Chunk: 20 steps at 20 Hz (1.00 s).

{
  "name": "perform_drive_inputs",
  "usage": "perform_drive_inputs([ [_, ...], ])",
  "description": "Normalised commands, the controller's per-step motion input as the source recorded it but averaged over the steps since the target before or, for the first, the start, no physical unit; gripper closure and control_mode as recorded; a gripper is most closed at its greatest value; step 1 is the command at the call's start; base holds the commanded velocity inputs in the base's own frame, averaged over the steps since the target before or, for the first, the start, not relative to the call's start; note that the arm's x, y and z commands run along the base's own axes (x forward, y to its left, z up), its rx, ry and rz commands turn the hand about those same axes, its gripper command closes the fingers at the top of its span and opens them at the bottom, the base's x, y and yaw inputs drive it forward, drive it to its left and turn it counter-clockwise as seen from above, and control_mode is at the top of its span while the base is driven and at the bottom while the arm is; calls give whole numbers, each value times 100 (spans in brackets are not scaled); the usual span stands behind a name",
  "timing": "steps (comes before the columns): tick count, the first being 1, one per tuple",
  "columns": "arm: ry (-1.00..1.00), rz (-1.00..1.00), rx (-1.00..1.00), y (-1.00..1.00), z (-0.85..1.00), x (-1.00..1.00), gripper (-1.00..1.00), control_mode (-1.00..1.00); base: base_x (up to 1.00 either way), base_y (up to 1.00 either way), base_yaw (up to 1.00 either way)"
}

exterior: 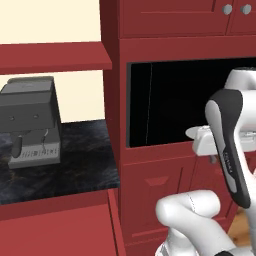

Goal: Take the pizza cutter from the drawer on the left and place it on the dining counter for cutting.

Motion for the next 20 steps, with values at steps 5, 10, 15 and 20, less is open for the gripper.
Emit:
perform_drive_inputs([
  [5,-3,3,0,-1,-19,20,100,-100,0,0,0],
  [10,0,0,0,1,-15,23,100,-100,0,0,0],
  [15,0,0,0,0,-10,20,100,-100,0,0,0],
  [20,0,0,0,0,0,0,100,100,-32,-14,2],
])
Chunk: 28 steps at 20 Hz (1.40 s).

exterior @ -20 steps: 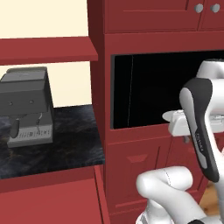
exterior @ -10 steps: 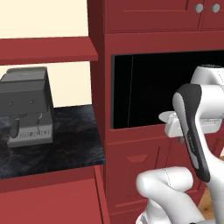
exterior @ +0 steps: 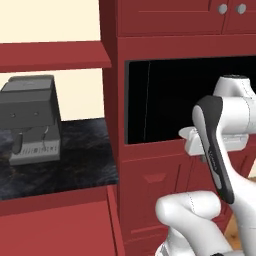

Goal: Take the pizza cutter from the drawer on the left and place it on the dining counter for cutting.

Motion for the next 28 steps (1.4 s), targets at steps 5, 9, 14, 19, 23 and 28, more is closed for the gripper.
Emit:
perform_drive_inputs([
  [5,0,0,0,0,0,0,100,100,-100,-57,10],
  [9,0,0,0,0,0,0,100,100,-79,-48,34],
  [14,0,0,0,0,0,0,100,100,-29,-1,95],
  [19,0,0,0,0,0,0,100,100,-14,0,100],
  [23,0,0,0,0,0,0,100,100,-17,2,100],
  [28,0,0,0,0,0,0,100,100,-28,41,98],
])
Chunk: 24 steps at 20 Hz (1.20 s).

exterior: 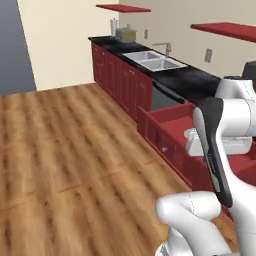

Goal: Take the pizza cutter from the drawer on the left and place it on the dining counter for cutting.

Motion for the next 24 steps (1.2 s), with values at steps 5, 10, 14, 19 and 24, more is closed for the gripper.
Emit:
perform_drive_inputs([
  [5,0,0,0,0,0,0,100,100,-29,62,93],
  [10,0,0,0,0,0,0,100,100,-8,58,83],
  [14,0,0,0,0,0,0,100,100,25,52,57],
  [19,0,0,0,0,0,0,100,100,81,23,48],
  [24,0,0,0,0,0,0,100,100,100,-17,26],
])
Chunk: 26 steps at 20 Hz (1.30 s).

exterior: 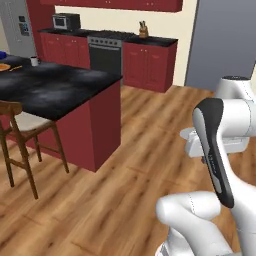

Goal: Take the pizza cutter from the drawer on the left and place it on the dining counter for cutting.

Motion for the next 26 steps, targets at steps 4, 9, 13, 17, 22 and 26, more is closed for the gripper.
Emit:
perform_drive_inputs([
  [4,0,0,0,0,0,0,100,100,100,-65,6],
  [9,0,0,0,0,0,0,100,100,100,-90,2],
  [13,0,0,0,0,0,0,100,100,100,-91,0],
  [17,0,0,0,0,0,0,100,100,100,-88,2],
  [22,0,0,0,0,0,0,100,100,100,-81,5],
  [26,0,0,0,0,0,0,100,100,100,-82,11],
])
